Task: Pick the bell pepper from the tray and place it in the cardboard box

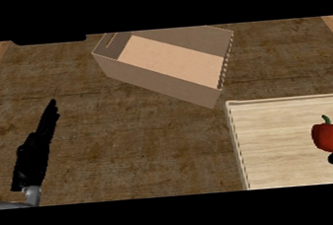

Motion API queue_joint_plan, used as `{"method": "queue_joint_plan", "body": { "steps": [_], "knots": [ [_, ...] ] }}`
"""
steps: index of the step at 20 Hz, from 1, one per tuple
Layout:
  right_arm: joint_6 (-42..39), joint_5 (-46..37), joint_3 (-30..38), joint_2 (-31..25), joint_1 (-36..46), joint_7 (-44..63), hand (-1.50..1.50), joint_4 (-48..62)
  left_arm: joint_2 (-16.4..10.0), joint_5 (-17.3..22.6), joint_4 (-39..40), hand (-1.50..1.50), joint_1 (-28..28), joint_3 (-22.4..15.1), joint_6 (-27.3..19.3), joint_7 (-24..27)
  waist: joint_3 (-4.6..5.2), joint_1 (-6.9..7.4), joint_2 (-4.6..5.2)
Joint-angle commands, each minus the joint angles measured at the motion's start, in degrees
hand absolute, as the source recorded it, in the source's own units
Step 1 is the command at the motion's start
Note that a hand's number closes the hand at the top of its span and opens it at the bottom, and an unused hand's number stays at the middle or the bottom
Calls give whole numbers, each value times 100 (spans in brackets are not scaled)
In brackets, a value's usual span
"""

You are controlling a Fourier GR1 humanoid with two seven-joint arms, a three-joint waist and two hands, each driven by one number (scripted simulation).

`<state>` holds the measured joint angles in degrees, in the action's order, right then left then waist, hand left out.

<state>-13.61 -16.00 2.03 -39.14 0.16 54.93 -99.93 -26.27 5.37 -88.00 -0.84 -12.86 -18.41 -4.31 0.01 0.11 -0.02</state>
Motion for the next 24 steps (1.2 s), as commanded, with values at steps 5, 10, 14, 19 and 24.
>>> {"method": "queue_joint_plan", "body": {
  "steps": [5,10,14,19,24],
  "knots": [
    [-290,-456,55,571,-247,155,-150,-282,498,-507,-137,0,55,78,50,-277,-1,-19,-3],
    [-429,-780,170,754,-29,-33,-150,97,296,-267,310,0,-40,714,782,80,0,-14,1],
    [-296,-1071,411,923,-101,-733,-150,617,504,-495,-166,0,75,757,759,-136,-2,-3,-1],
    [-282,-1421,358,1304,326,-589,-150,818,592,-697,-157,0,344,910,1048,38,-1,8,0],
    [-387,-1649,430,1535,251,-590,-150,749,1115,-1185,71,0,137,820,801,52,-1,-6,1]
  ]
}}
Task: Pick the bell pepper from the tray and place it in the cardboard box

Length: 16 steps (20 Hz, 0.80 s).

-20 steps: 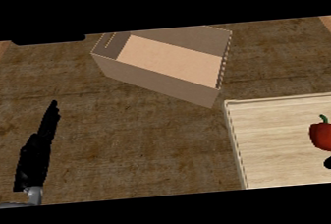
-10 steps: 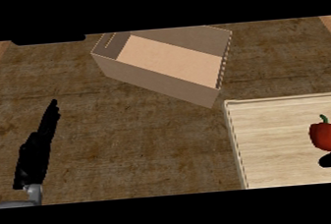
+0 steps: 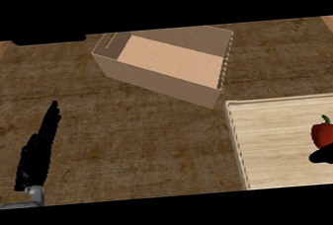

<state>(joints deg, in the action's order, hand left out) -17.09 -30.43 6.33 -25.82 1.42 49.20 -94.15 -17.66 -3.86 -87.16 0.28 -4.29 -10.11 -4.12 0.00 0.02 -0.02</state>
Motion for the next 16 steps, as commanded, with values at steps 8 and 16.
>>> {"method": "queue_joint_plan", "body": {
  "steps": [8,16],
  "knots": [
    [-148,-510,-62,419,-378,-312,-150,-54,264,-327,149,0,-200,269,305,-28,1,-20,-1],
    [304,-1031,28,341,-163,-996,150,581,351,-336,-249,0,327,392,475,115,-1,12,0]
  ]
}}
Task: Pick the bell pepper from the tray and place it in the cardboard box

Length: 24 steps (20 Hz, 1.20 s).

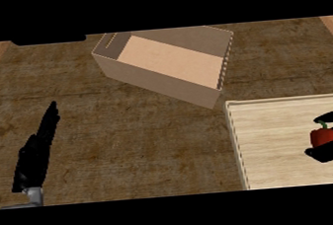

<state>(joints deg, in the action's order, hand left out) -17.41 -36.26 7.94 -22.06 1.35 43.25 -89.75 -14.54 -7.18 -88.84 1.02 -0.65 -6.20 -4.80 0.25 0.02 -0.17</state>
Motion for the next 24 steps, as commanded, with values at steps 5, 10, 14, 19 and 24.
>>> {"method": "queue_joint_plan", "body": {
  "steps": [5,10,14,19,24],
  "knots": [
    [528,-916,-16,-412,-5,-439,150,81,-120,239,-142,0,114,275,366,54,-25,6,13],
    [479,-1050,-571,-752,925,-1771,150,822,246,-132,-2,0,-124,-118,90,48,-39,261,78],
    [38,-991,-1276,-1133,1735,-3142,150,684,192,-161,35,0,-411,-315,320,93,-62,885,265],
    [179,-958,-1293,-1606,2711,-4804,150,1745,208,-167,53,0,-530,-262,271,-25,-56,716,215],
    [487,-713,-956,-1592,3775,-6040,150,3181,212,-208,201,0,-344,-183,188,107,-44,592,181]
  ]
}}
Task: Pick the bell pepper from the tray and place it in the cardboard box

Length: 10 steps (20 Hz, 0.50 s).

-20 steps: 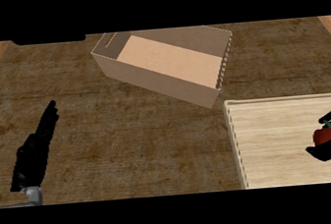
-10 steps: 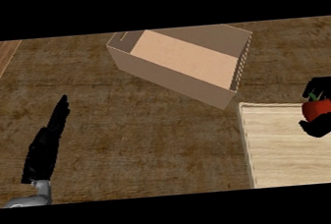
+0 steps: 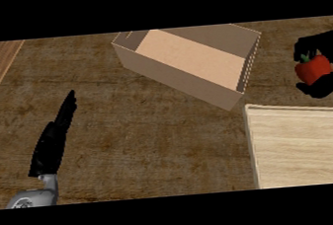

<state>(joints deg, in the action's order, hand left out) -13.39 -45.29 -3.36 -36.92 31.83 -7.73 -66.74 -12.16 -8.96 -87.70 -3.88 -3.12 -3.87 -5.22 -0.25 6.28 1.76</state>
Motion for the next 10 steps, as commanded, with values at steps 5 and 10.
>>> {"method": "queue_joint_plan", "body": {
  "steps": [5,10],
  "knots": [
    [-59,1143,624,444,1302,-2118,150,1389,-36,-12,169,0,-44,173,-83,24,6,-177,-45],
    [-907,1762,923,585,2213,-2626,150,1985,-142,50,-32,0,2,246,16,-163,18,-329,-122]
  ]
}}
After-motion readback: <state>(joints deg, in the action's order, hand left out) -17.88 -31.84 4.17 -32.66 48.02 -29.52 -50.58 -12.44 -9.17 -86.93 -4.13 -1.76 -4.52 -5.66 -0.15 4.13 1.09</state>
